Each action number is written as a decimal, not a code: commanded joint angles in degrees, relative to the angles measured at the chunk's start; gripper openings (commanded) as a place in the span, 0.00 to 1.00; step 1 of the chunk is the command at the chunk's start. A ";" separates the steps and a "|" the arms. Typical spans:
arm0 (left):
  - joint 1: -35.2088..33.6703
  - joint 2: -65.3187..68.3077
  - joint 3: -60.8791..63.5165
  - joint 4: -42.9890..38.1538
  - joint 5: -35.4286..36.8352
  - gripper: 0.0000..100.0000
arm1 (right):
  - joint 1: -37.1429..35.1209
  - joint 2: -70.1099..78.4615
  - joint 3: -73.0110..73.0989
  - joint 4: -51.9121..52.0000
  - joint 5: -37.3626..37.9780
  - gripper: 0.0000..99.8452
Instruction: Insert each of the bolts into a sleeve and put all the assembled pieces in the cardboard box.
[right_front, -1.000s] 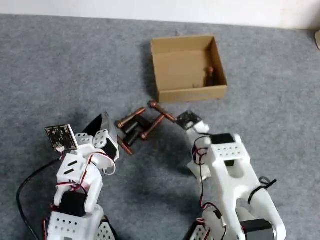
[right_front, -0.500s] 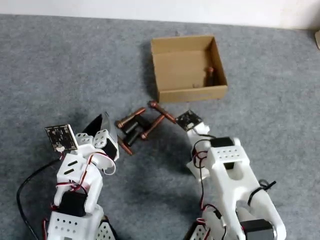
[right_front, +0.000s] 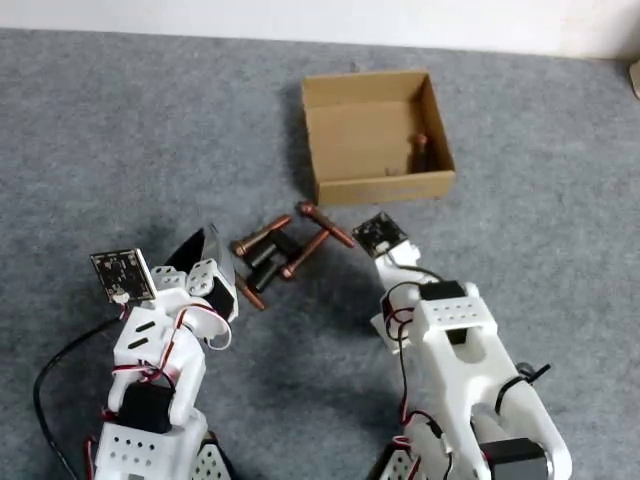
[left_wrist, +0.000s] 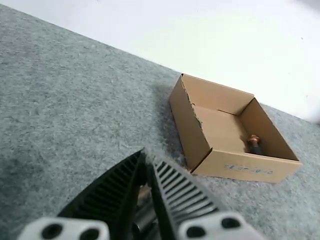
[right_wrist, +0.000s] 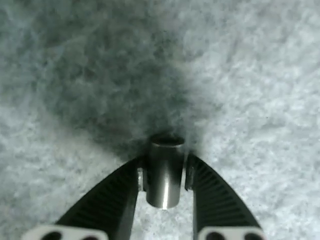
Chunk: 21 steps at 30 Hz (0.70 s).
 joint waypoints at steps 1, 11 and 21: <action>-0.31 -0.75 -1.10 -1.23 0.09 0.01 | 0.40 -0.66 1.89 -0.57 -0.35 0.11; -0.66 -0.75 -1.63 -1.23 -0.18 0.01 | 0.48 -0.75 3.91 -1.10 -0.53 0.00; -0.22 -0.57 -11.30 9.85 -0.09 0.01 | 0.75 -1.01 4.18 -2.59 -0.62 0.01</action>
